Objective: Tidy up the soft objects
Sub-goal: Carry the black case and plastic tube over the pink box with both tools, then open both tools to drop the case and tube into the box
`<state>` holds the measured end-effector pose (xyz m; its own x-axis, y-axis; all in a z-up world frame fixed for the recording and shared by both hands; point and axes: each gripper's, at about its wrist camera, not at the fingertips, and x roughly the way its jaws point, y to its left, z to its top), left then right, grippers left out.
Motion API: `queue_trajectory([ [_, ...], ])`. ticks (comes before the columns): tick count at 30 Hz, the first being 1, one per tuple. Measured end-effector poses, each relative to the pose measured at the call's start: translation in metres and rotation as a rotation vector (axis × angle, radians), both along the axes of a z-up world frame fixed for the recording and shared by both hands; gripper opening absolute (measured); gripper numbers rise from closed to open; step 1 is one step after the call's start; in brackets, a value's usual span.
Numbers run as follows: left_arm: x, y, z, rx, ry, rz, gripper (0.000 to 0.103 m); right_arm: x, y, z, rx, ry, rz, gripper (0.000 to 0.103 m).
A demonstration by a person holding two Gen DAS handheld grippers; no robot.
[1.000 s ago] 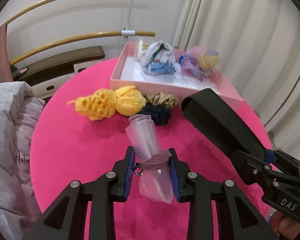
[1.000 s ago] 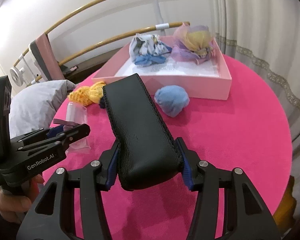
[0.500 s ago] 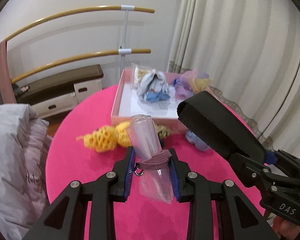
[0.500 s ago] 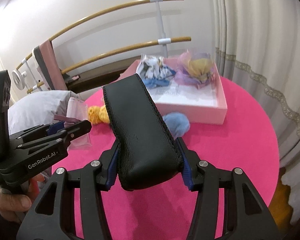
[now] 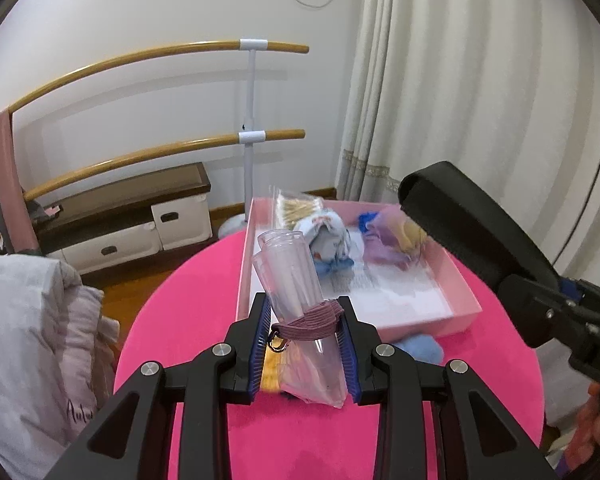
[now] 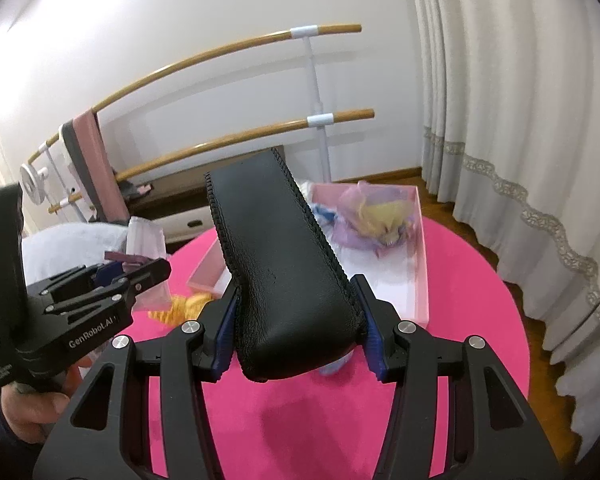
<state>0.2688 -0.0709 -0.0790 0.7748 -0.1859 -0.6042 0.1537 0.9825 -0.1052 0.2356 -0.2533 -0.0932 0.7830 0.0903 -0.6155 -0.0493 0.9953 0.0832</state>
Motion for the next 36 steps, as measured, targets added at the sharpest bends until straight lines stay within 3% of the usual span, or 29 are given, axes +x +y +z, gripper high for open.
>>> queue_trajectory([
  [18,0.110,-0.017,-0.019,0.022,0.010,-0.011,0.029,0.074,-0.026,-0.011,0.088,0.017,-0.062,0.049],
  [36,0.144,-0.014,-0.038,0.012,0.021,0.004,0.029,0.098,-0.024,-0.020,0.080,0.042,-0.074,0.049],
])
